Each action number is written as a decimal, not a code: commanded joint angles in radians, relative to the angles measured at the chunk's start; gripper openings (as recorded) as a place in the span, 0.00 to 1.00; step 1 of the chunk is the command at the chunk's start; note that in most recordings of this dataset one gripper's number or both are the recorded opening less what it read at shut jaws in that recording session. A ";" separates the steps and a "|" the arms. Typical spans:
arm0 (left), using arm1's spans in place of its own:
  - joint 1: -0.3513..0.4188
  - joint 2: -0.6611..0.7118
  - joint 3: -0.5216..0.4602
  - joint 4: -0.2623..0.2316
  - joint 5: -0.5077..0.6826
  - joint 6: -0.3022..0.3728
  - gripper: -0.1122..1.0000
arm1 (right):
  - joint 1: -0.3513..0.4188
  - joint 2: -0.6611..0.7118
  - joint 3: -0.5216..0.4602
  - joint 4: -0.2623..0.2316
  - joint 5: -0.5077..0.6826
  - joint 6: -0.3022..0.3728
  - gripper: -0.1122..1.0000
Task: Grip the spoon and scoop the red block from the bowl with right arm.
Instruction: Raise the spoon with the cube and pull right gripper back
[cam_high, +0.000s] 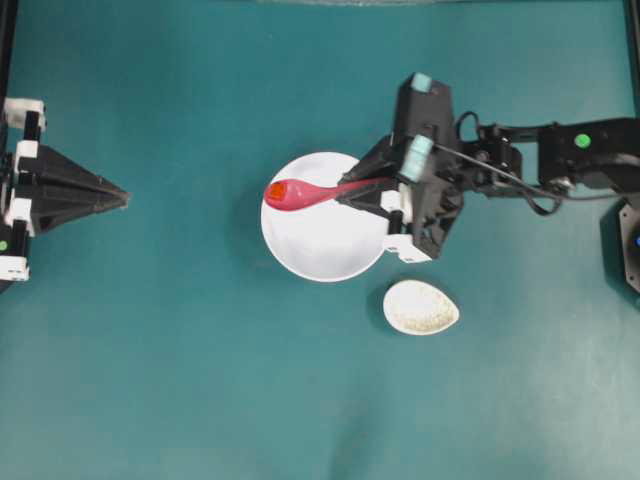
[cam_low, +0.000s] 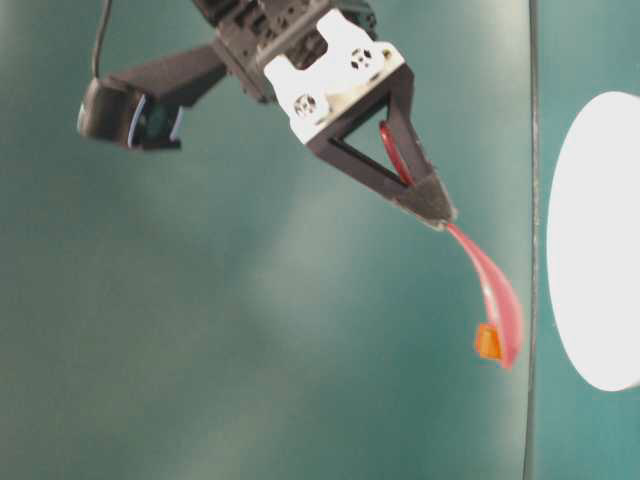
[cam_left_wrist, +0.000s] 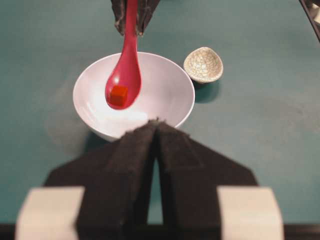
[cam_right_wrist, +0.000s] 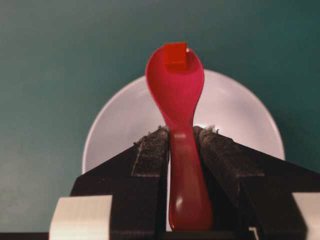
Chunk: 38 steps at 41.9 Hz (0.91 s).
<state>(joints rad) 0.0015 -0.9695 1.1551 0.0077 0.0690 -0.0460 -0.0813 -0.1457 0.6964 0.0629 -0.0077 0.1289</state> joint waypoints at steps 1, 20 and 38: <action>0.000 0.003 -0.020 0.002 -0.009 0.000 0.10 | 0.003 -0.043 0.020 -0.009 -0.061 -0.003 0.32; 0.002 0.011 -0.020 0.002 -0.003 -0.002 0.10 | 0.015 -0.193 0.199 -0.008 -0.270 -0.003 0.32; 0.000 0.017 -0.020 0.002 -0.003 -0.002 0.10 | 0.043 -0.265 0.216 -0.031 -0.255 -0.015 0.32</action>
<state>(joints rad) 0.0031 -0.9618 1.1551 0.0077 0.0706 -0.0460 -0.0414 -0.3881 0.9373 0.0353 -0.2654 0.1166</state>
